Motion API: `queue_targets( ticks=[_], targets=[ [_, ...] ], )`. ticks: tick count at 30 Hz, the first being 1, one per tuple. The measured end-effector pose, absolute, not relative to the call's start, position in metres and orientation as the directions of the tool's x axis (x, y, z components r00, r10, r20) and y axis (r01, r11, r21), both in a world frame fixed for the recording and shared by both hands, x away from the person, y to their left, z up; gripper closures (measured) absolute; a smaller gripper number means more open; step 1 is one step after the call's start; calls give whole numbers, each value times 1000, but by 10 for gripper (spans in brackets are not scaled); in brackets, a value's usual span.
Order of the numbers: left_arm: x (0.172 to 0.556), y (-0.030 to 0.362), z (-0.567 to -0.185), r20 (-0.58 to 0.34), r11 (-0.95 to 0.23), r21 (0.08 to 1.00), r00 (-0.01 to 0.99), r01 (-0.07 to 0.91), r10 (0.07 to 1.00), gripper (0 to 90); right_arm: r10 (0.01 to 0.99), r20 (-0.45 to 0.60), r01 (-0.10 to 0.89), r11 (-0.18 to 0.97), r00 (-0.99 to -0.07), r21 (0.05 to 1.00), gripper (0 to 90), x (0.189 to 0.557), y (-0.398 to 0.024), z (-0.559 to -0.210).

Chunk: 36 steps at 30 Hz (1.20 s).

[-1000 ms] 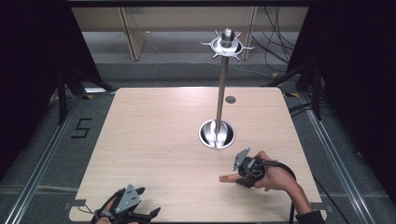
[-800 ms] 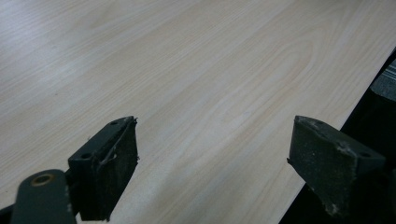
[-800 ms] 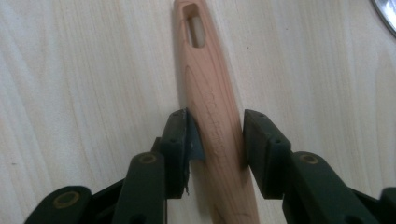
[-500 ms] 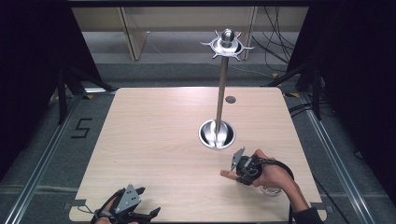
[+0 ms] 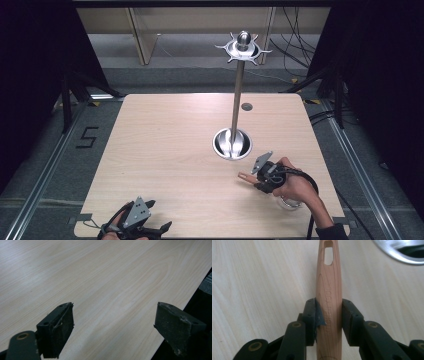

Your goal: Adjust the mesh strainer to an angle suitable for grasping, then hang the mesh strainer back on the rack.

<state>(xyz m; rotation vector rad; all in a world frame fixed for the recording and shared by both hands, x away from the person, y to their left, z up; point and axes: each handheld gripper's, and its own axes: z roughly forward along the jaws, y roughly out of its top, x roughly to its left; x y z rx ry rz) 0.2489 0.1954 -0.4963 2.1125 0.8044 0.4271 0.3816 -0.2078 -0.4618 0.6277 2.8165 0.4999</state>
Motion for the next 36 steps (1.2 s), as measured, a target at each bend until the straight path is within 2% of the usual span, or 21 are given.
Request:
queue_targets(
  ticks=[2,3,6,8,14,24,26,31,36],
  targets=[
    [251,197,-495,51,-495,779,748,385,662,150,457,-113,373,825,-882,424,684,382,-213,-458],
    [249,196,-496,22,-476,775,734,416,678,150,455,-115,364,819,-883,443,684,382,-216,-456],
    [250,194,-496,23,-467,786,735,406,678,150,503,-94,402,776,-859,486,684,379,-224,-448],
    [250,194,-496,21,-466,785,735,407,678,150,503,-108,380,760,-857,527,684,379,-228,-445],
    [251,194,-495,38,-483,785,748,388,663,150,568,-60,427,680,-821,597,684,377,-244,-435],
    [250,192,-495,-1,-460,782,740,419,673,149,578,11,423,584,-816,692,685,378,-268,-424],
    [251,193,-494,31,-485,783,755,389,655,149,571,0,412,591,-821,693,686,378,-272,-419],
    [250,192,-496,13,-460,793,744,399,668,150,578,23,400,534,-815,745,687,375,-277,-411],
    [252,196,-494,48,-503,775,757,384,651,150,566,55,369,458,-823,809,688,376,-284,-401]
  ],
)
